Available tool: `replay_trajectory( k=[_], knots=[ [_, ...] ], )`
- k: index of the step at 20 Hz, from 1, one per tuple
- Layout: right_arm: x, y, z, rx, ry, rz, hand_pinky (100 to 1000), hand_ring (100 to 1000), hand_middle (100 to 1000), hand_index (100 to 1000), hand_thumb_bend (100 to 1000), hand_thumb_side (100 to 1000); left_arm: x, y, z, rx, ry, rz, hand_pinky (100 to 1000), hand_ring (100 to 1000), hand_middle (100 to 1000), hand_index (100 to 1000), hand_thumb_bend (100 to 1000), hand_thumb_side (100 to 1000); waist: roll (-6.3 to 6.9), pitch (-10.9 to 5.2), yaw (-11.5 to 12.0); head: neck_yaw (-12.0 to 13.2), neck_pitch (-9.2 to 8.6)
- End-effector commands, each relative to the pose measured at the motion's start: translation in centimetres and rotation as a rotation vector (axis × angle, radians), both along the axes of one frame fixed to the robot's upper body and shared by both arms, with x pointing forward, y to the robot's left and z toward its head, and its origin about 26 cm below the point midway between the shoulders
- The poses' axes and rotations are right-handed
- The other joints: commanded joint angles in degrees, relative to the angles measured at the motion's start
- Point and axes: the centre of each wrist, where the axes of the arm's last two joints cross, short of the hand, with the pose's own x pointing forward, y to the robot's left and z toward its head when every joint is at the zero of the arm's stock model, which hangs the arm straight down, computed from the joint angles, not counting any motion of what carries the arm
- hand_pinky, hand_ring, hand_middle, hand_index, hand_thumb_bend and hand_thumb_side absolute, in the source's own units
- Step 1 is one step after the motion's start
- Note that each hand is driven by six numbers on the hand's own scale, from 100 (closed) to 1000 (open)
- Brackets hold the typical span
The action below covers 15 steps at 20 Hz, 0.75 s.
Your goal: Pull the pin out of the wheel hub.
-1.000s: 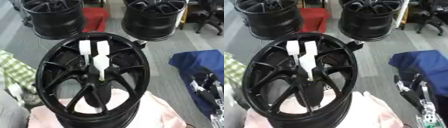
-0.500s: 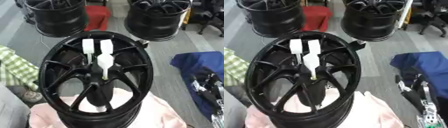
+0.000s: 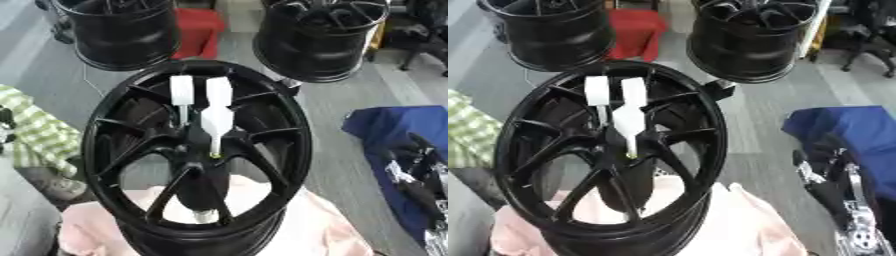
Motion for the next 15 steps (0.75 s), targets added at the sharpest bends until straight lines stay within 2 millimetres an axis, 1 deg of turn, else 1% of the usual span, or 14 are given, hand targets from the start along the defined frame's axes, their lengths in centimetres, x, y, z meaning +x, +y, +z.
replay_trajectory(
  k=[1, 15],
  knots=[
    [0.32, -0.12, 0.75, -0.006, -0.023, 0.009, 564, 698, 739, 927, 394, 430, -0.18, -0.32, 1.01, 0.015, -0.014, -0.007, 740, 728, 736, 774, 265, 439, 0.03, -0.59, 0.0, -0.1, 0.12],
    [0.34, -0.11, 0.78, -0.006, -0.024, 0.008, 564, 699, 739, 927, 398, 429, -0.30, -0.96, 1.16, 0.021, -0.011, -0.049, 738, 725, 732, 770, 256, 444, -0.04, -0.57, 0.0, -0.4, -0.10]
  ],
)
